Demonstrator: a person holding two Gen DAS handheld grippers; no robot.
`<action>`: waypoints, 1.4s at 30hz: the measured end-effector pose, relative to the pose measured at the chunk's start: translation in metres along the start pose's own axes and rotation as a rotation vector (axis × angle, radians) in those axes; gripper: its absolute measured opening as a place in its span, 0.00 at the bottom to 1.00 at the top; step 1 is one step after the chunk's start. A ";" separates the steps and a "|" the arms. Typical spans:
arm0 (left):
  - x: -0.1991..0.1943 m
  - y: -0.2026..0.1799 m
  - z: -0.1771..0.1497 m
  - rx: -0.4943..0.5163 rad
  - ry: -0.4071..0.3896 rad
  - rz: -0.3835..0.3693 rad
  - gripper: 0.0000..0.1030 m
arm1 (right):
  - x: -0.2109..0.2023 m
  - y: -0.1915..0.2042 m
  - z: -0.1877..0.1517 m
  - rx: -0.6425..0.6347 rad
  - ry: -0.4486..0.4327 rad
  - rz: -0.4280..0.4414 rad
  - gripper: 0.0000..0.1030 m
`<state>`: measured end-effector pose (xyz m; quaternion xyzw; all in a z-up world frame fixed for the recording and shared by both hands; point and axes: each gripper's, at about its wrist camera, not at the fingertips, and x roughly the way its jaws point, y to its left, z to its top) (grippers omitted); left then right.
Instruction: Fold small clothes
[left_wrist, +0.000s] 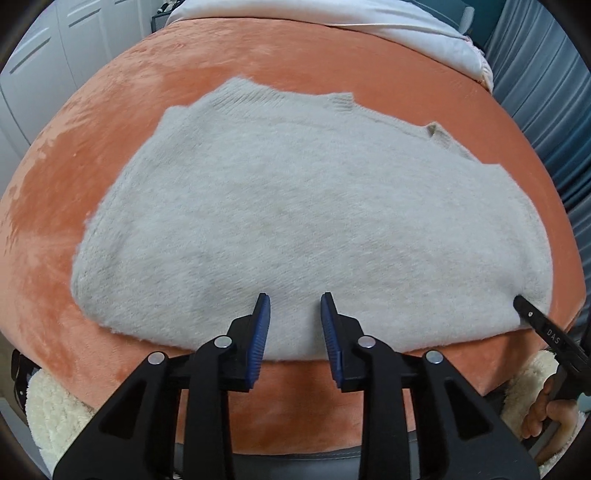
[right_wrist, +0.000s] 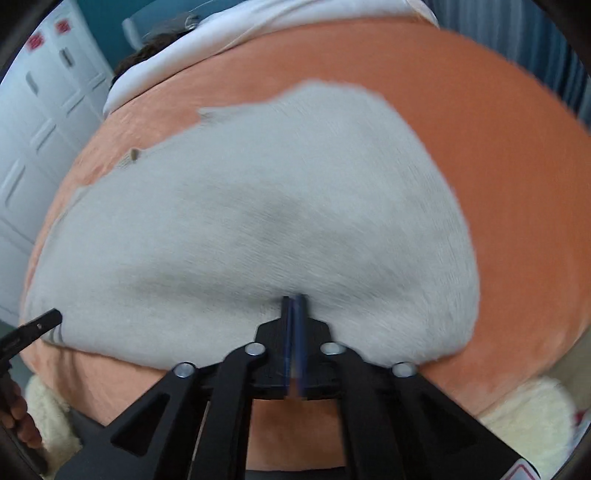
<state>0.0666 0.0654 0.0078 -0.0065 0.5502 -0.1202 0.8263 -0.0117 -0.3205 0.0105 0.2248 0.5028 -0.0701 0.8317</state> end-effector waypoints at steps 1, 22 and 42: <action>0.000 0.010 -0.003 -0.014 0.005 0.007 0.26 | -0.006 -0.010 -0.002 0.041 0.000 0.032 0.00; 0.002 0.020 0.017 -0.071 -0.056 -0.033 0.33 | -0.013 0.149 0.060 -0.226 -0.040 0.097 0.08; -0.049 0.107 -0.020 -0.313 -0.124 -0.173 0.47 | 0.099 0.255 0.068 -0.365 0.145 0.040 0.09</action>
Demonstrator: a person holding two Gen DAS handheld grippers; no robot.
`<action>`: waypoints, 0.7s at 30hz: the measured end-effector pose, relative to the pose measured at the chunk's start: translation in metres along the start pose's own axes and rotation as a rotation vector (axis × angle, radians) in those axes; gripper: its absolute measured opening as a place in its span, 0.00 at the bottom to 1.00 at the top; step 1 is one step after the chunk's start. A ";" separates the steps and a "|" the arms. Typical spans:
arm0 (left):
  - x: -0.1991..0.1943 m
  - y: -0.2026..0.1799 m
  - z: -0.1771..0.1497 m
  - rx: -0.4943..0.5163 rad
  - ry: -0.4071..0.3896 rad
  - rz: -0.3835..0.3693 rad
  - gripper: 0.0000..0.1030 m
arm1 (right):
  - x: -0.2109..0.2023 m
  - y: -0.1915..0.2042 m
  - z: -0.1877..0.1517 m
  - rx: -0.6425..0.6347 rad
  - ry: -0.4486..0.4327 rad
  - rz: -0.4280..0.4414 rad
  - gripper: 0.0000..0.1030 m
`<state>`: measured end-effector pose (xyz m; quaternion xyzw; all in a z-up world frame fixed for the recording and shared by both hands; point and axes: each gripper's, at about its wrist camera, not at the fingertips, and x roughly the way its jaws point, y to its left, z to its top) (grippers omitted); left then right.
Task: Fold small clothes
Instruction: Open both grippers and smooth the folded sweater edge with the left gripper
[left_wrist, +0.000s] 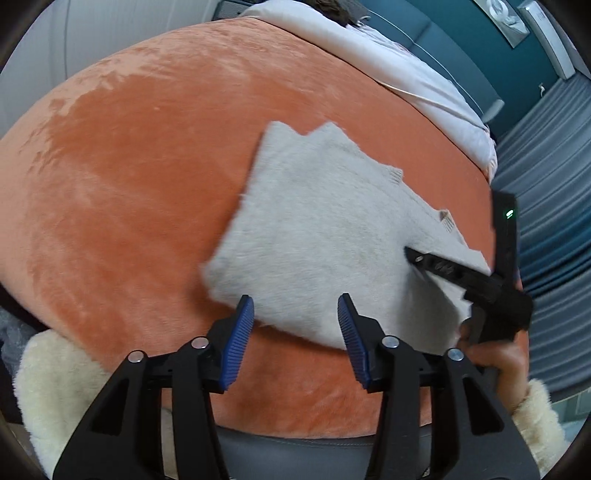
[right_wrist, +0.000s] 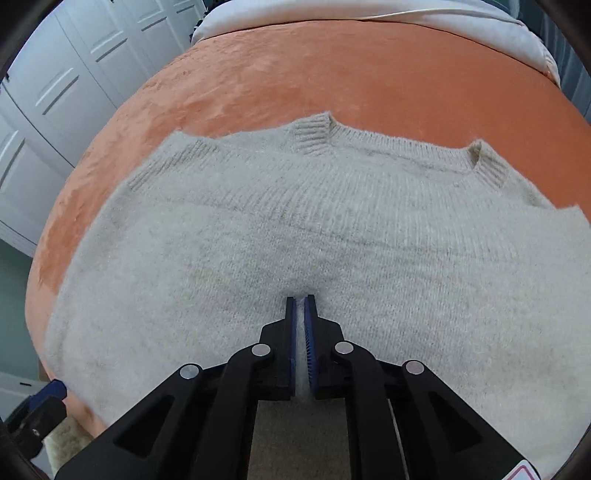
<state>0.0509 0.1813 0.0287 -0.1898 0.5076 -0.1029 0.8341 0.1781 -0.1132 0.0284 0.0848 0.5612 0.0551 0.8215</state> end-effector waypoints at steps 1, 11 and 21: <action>-0.002 0.005 0.000 -0.010 -0.007 0.005 0.53 | -0.011 0.001 0.003 0.013 -0.025 0.029 0.09; 0.041 0.040 0.002 -0.307 0.016 -0.144 0.83 | 0.019 0.001 0.002 0.010 -0.004 0.005 0.07; 0.061 0.018 0.025 -0.311 0.023 -0.140 0.33 | 0.017 -0.006 -0.005 0.004 -0.038 0.035 0.07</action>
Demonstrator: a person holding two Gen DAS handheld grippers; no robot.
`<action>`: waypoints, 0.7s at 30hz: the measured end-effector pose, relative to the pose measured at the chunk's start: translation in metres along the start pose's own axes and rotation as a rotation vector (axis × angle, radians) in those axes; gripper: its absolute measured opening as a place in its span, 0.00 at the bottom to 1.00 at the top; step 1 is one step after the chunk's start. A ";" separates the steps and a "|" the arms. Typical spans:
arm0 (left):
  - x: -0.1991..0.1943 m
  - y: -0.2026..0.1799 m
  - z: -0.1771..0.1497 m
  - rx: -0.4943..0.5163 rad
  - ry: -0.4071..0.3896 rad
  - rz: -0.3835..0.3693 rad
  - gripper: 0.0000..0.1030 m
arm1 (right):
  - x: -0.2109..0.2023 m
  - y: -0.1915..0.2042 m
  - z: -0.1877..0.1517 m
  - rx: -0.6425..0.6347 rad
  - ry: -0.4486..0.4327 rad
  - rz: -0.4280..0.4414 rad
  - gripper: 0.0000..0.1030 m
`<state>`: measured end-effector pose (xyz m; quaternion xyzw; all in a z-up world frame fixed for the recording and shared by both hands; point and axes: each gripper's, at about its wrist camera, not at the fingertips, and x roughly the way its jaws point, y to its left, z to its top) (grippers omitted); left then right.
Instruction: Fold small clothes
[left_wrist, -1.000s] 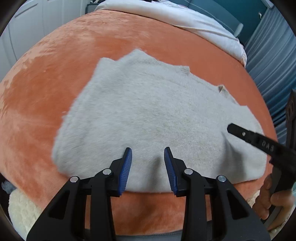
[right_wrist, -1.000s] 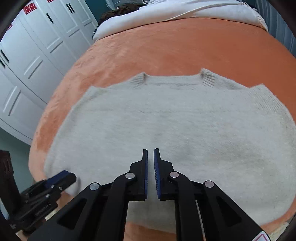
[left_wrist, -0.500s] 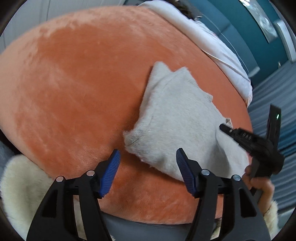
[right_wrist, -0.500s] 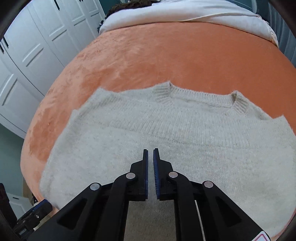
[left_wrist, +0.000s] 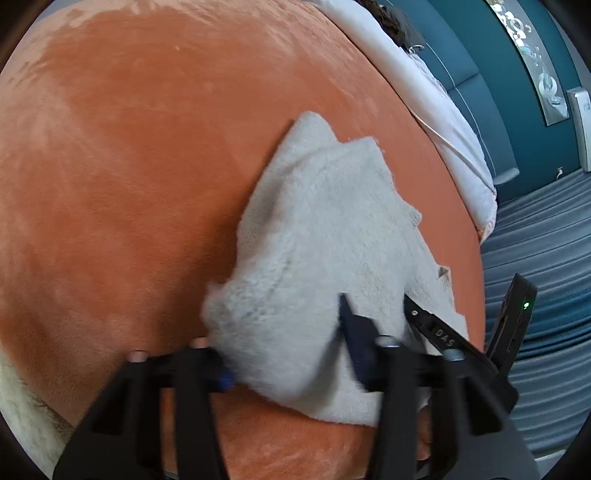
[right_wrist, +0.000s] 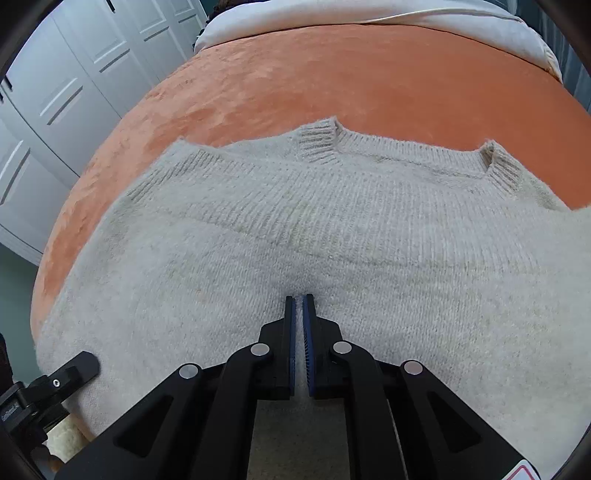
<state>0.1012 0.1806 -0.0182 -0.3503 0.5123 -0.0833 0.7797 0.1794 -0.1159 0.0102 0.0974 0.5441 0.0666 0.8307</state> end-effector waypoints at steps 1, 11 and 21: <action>0.000 0.000 0.001 -0.019 -0.003 -0.010 0.31 | -0.001 -0.001 -0.001 0.002 -0.005 0.006 0.07; -0.002 -0.002 -0.006 0.014 -0.015 0.063 0.27 | -0.033 -0.039 0.009 0.134 -0.028 0.062 0.10; -0.061 -0.042 0.010 0.290 -0.221 0.154 0.46 | -0.113 -0.143 -0.003 0.205 -0.232 -0.140 0.60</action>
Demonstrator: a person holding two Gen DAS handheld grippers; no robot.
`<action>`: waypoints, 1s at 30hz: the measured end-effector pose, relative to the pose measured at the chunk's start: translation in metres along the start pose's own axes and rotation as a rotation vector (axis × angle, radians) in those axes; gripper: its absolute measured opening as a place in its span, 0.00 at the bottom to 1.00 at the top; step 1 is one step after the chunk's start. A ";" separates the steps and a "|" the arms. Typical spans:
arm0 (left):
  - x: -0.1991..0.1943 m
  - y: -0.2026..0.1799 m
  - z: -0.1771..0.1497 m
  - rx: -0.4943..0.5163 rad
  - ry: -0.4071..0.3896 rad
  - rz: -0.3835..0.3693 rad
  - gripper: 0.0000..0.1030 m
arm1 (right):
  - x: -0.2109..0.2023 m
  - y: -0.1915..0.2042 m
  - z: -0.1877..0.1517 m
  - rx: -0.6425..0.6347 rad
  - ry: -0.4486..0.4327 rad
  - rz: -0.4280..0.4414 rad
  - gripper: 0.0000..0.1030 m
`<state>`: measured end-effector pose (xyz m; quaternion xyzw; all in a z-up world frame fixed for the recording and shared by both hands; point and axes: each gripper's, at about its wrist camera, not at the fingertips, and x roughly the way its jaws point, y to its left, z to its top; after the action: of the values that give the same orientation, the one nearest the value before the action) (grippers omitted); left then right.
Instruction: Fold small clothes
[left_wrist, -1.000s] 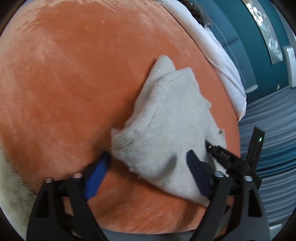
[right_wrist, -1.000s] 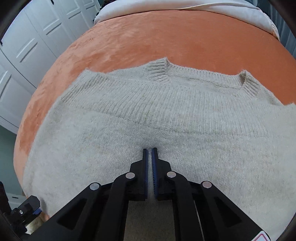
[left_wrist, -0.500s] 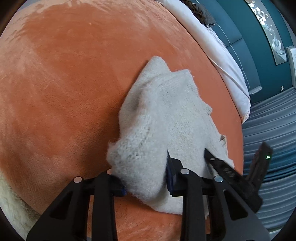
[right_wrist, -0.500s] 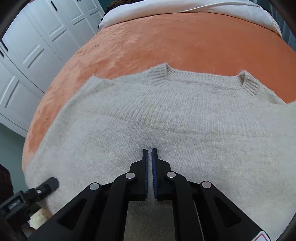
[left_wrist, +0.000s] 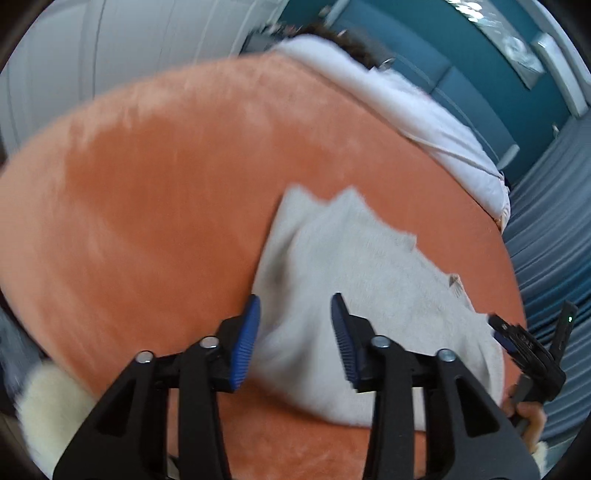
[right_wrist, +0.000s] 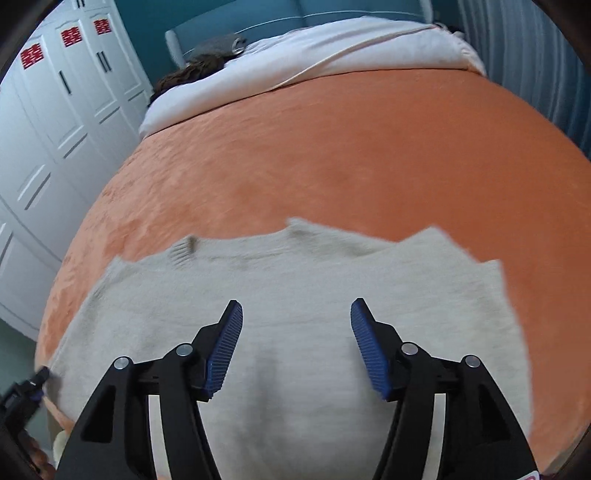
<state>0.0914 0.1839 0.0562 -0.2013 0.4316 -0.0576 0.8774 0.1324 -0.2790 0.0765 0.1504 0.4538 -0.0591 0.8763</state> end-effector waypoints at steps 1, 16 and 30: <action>0.003 -0.007 0.012 0.038 -0.009 -0.014 0.56 | -0.001 -0.021 0.005 0.021 0.001 -0.038 0.61; 0.136 -0.072 0.104 0.127 0.218 -0.184 0.09 | -0.013 -0.074 0.059 0.034 -0.074 0.099 0.05; 0.180 -0.060 0.089 0.182 0.245 -0.009 0.10 | 0.018 -0.119 0.043 0.134 -0.069 0.012 0.05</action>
<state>0.2771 0.1063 -0.0031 -0.1141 0.5276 -0.1244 0.8325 0.1473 -0.4049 0.0603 0.2096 0.4176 -0.0892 0.8796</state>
